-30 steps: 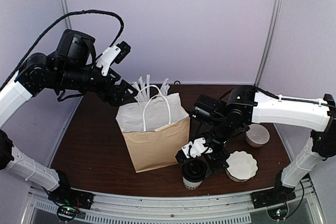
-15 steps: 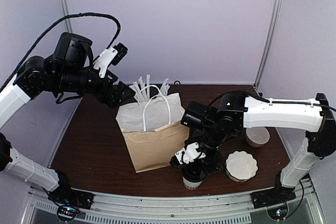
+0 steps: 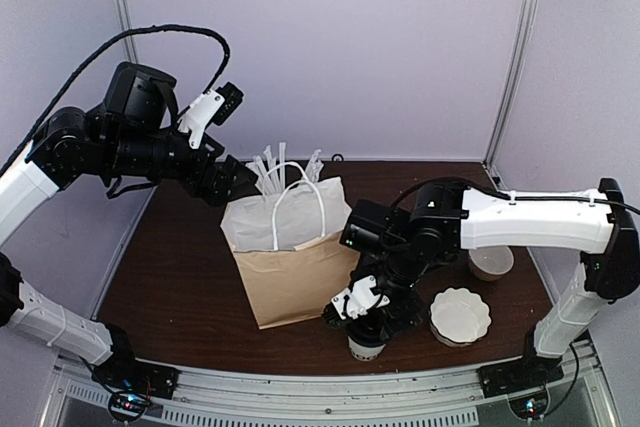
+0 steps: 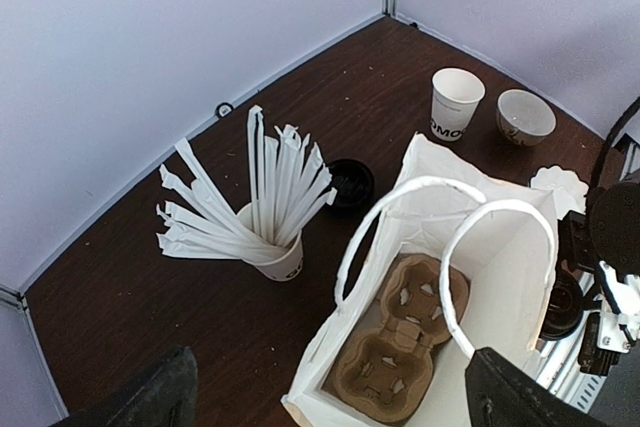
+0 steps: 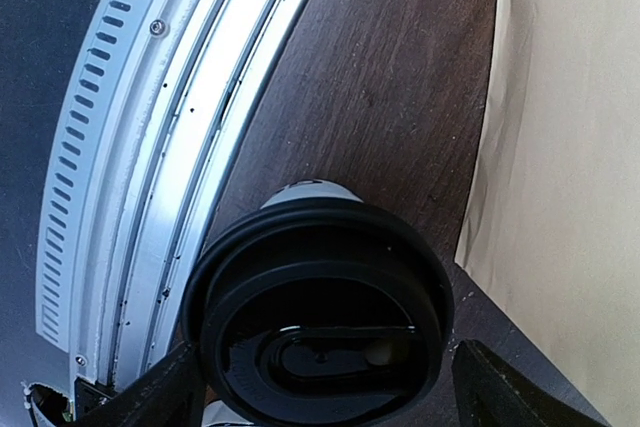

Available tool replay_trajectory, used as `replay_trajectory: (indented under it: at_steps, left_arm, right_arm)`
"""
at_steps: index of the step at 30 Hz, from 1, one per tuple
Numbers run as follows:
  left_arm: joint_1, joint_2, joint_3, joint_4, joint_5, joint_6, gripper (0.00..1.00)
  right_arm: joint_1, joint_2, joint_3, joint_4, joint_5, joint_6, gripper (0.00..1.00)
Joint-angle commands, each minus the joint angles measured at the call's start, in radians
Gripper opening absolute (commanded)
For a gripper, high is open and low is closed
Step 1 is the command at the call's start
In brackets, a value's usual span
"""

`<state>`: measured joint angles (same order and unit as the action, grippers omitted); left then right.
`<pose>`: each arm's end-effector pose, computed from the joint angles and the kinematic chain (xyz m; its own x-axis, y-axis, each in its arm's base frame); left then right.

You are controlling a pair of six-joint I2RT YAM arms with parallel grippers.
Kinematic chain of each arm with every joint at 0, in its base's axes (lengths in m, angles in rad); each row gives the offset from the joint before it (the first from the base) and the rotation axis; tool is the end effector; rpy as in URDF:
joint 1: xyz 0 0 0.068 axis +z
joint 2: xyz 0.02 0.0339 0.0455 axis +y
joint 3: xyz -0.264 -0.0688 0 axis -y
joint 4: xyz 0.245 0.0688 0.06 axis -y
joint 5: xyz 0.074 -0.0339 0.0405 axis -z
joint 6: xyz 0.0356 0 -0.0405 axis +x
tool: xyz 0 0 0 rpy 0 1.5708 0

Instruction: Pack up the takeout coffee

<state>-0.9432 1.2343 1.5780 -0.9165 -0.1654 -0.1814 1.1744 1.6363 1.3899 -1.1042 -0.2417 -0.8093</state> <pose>0.1427 -0.1868 0.4426 -0.4424 0.3068 -0.8427 0.6480 0.7590 -0.0638 0.1131 0.2922 0.2694 0.4029 -0.8576 -0.3198 -0.9046 -0.4262 0.0031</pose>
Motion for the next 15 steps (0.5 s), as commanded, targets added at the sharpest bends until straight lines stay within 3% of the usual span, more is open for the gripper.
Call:
replay_trajectory:
  at_steps: [1,15]
  left_arm:
    - [0.009,-0.003,0.012,0.027,-0.02,0.011,0.97]
    - [0.015,-0.008,-0.007,0.029,-0.01,0.005,0.97]
  right_arm:
    - [0.009,0.02,0.013,-0.009,0.03,-0.007,0.88]
    - [0.025,0.043,0.02,-0.036,0.014,-0.003,0.87]
